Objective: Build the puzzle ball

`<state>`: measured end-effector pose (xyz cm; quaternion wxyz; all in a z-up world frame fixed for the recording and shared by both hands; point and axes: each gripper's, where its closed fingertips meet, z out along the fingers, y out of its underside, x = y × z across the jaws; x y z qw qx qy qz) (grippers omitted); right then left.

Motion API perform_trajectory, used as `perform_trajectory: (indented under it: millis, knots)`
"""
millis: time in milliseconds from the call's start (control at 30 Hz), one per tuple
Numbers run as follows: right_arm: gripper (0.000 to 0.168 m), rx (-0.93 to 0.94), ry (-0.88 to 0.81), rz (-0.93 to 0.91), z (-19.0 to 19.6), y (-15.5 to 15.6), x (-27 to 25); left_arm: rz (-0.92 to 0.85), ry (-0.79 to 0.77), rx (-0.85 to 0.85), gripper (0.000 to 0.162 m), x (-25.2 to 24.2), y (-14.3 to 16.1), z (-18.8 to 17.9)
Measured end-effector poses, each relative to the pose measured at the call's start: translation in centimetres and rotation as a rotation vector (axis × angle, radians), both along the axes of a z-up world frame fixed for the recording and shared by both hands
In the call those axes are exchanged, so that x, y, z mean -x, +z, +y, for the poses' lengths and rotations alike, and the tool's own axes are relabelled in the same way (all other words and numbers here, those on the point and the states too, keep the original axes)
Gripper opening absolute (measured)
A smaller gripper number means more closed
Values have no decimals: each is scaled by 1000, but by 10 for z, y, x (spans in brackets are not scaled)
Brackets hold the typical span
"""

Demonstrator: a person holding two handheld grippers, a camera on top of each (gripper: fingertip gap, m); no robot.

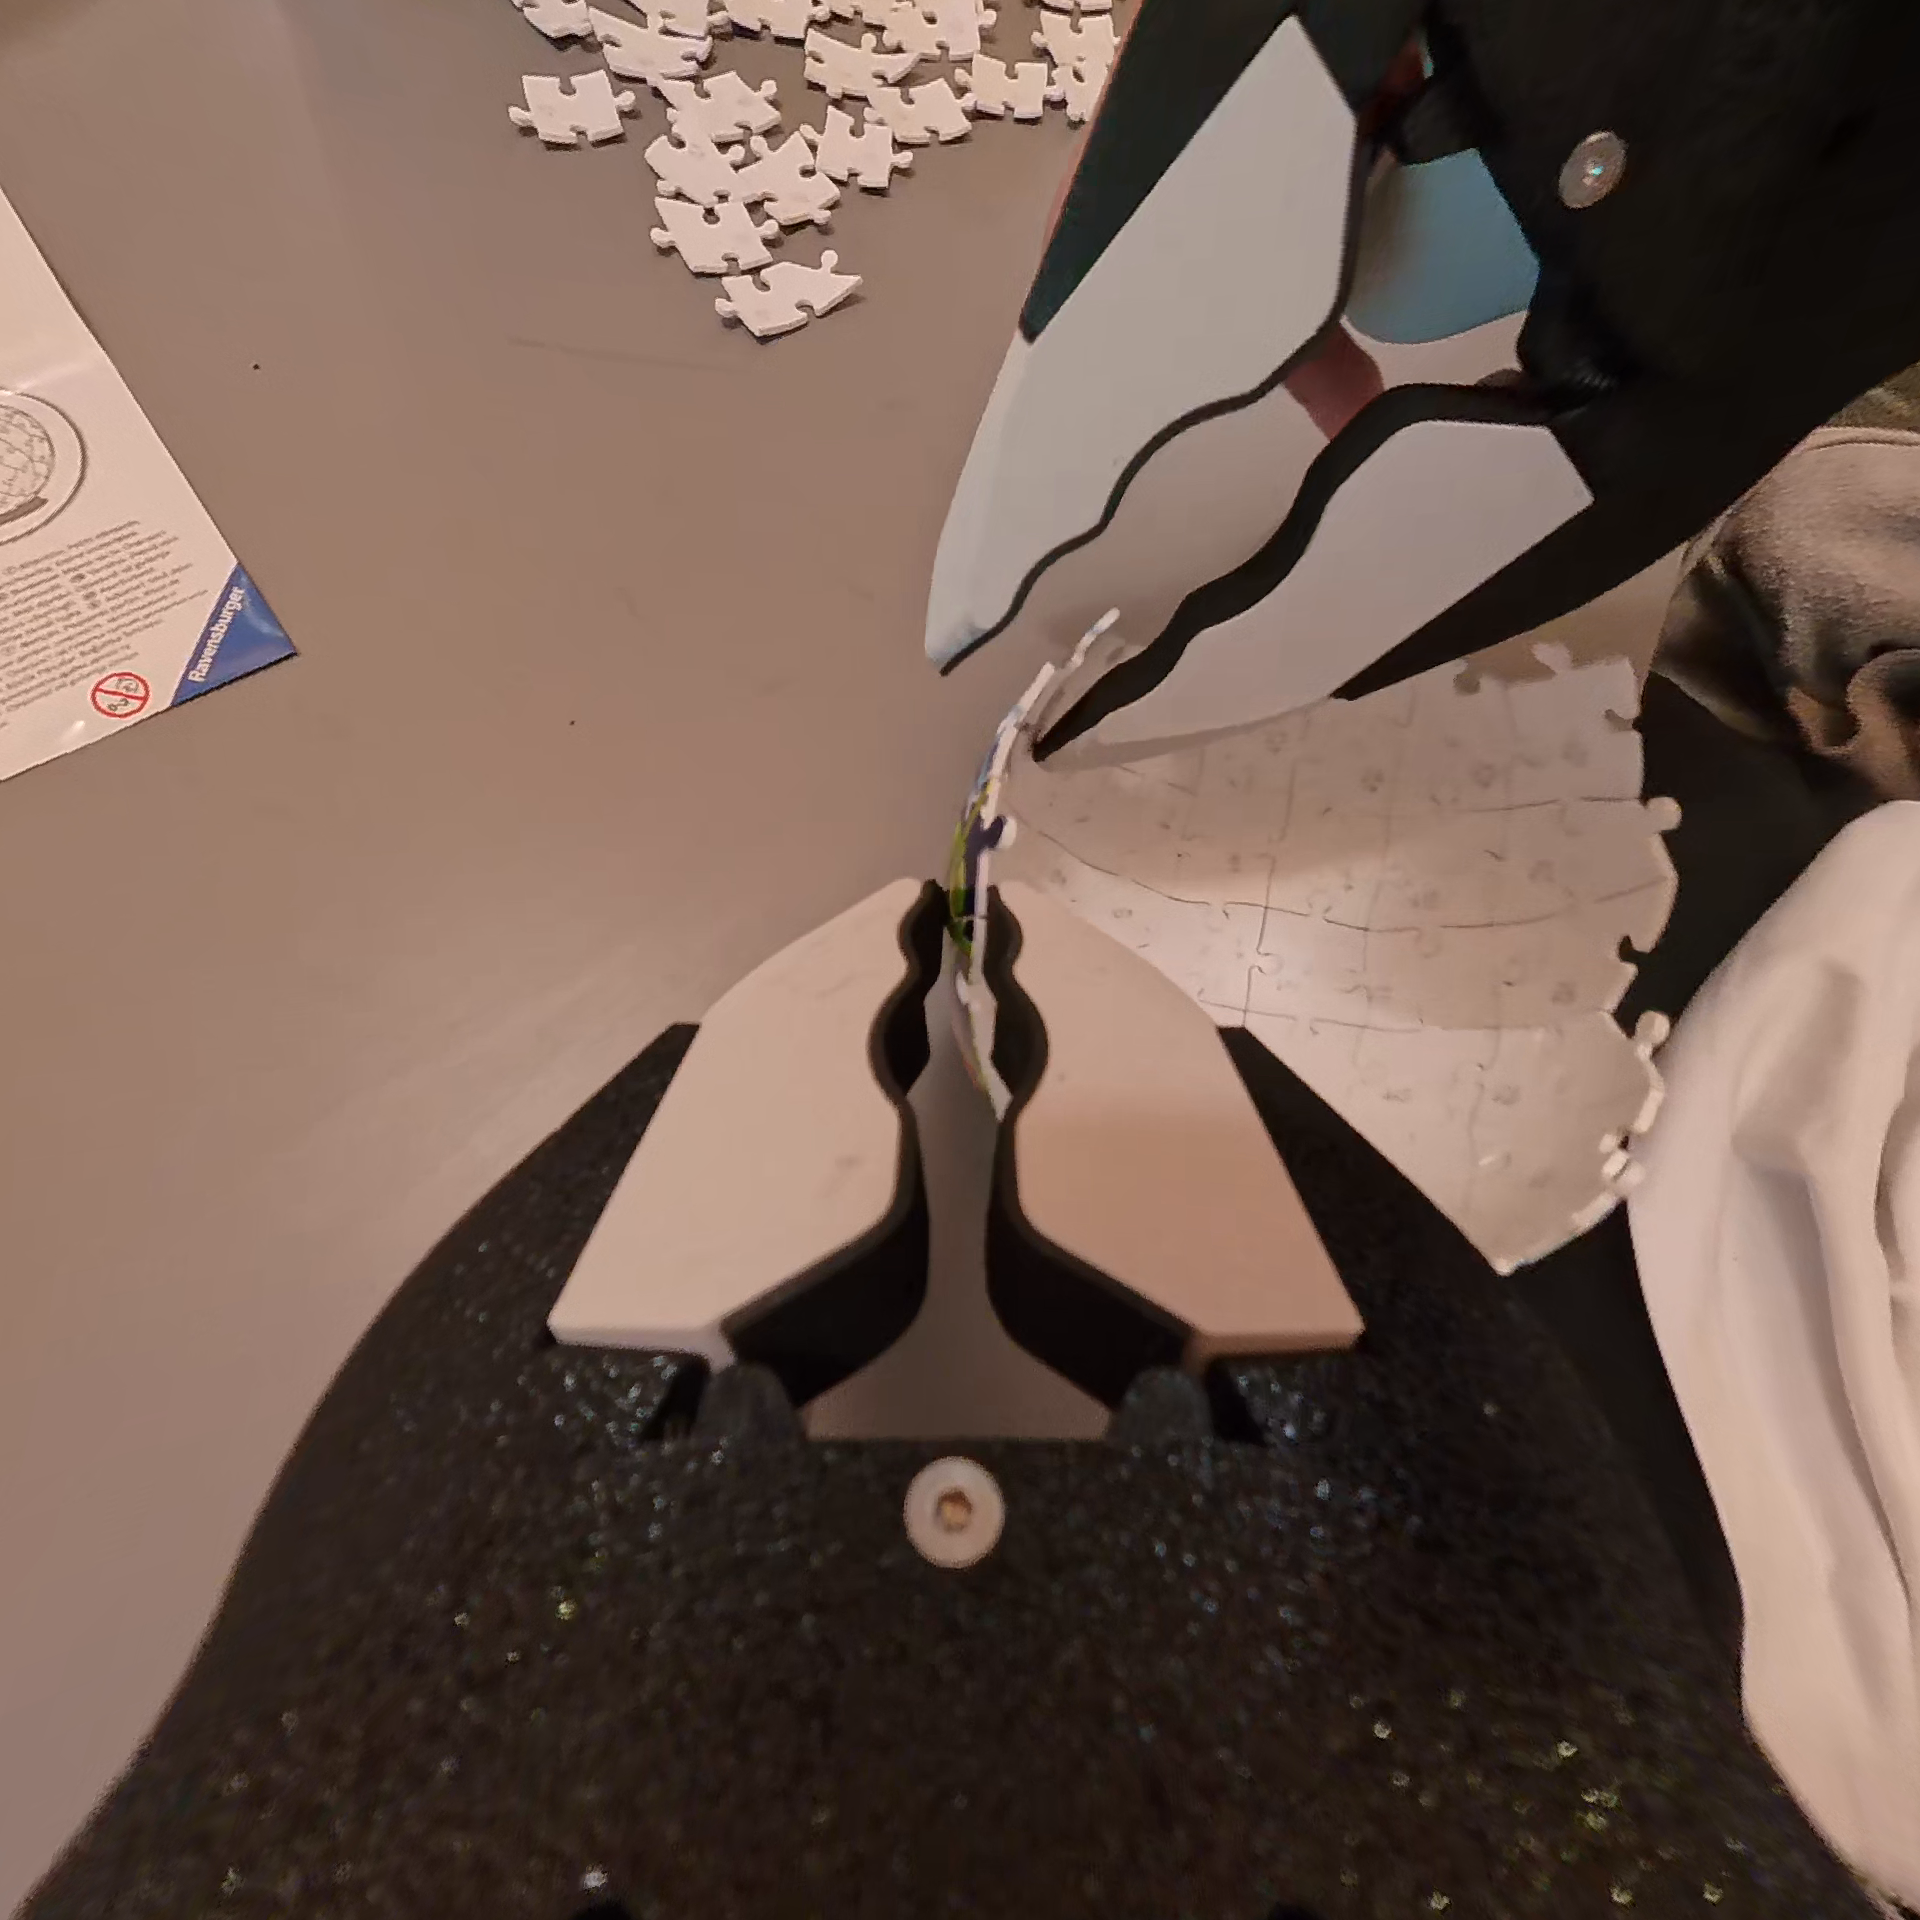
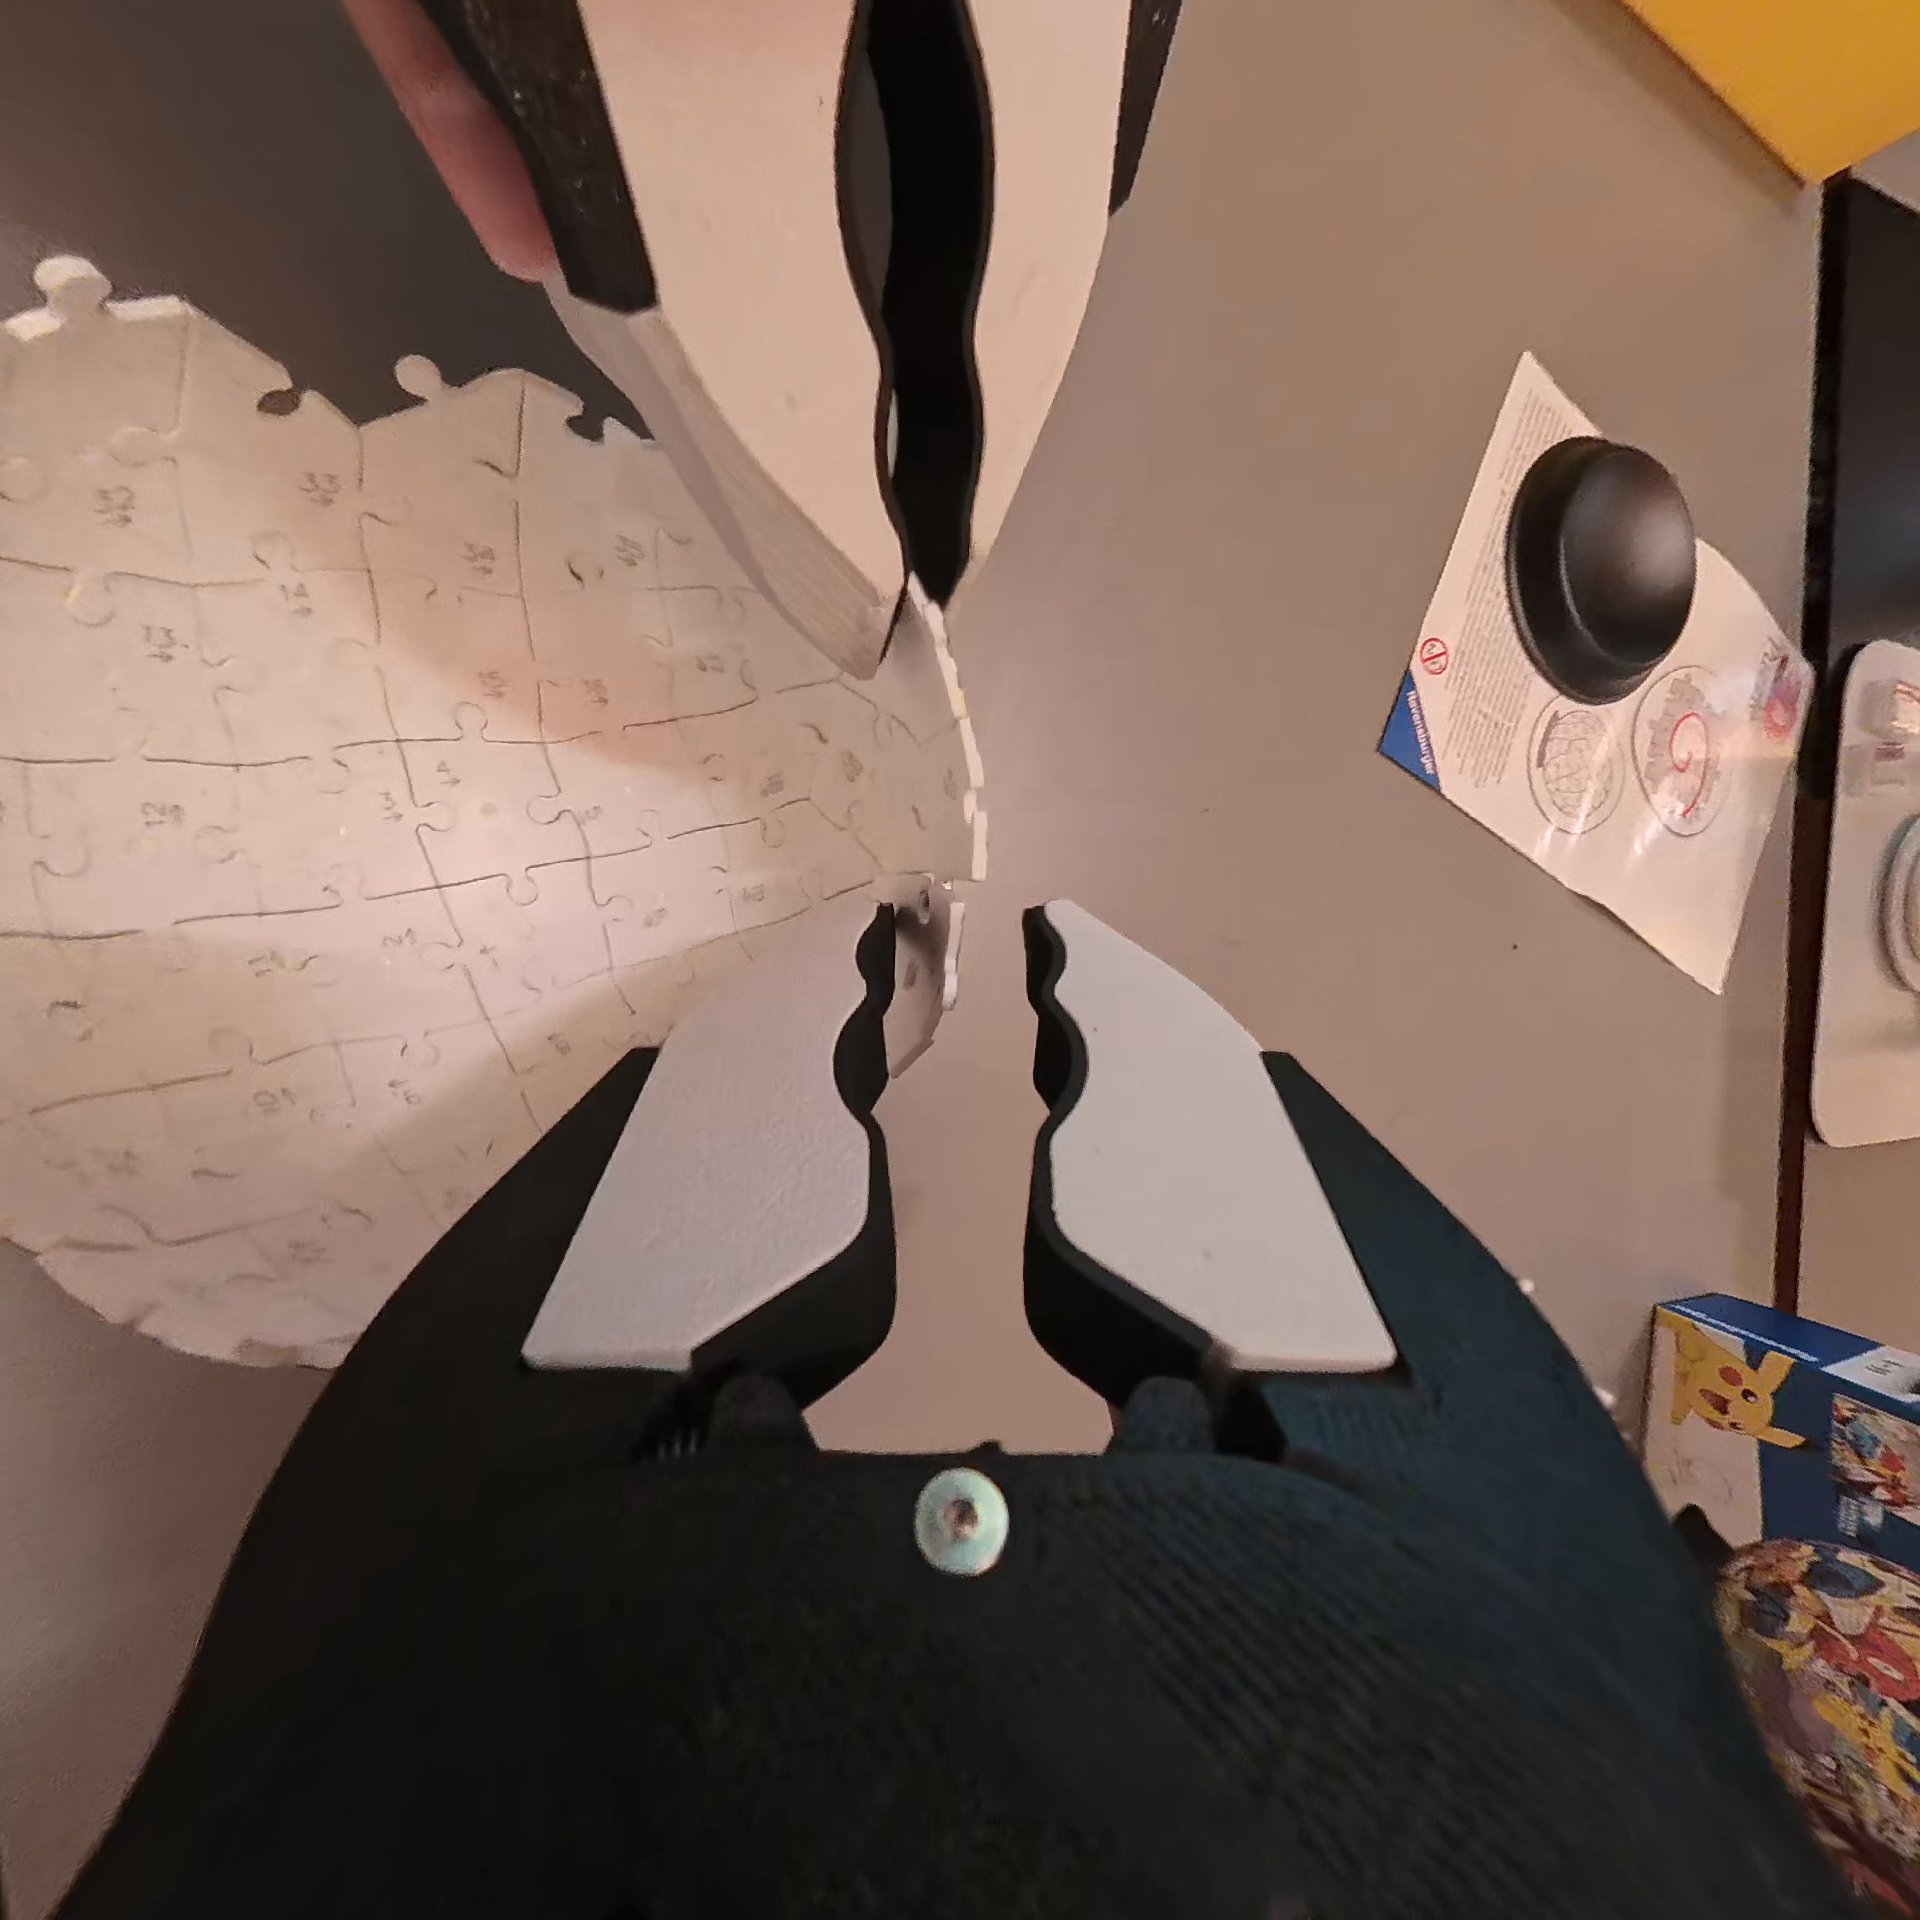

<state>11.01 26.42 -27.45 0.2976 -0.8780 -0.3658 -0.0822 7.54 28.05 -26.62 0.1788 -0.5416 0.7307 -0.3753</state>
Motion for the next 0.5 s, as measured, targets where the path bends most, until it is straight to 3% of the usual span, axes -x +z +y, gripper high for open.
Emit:
perform_trajectory:
  millis: [33,500]
  knots:
    - [24,27,-2,9,-2,-2,1,-2,-2,-1,6,0,0,0]
    - [6,174,-28,185,-3,-6,7,-11,-12,-34,6,1,0,2]
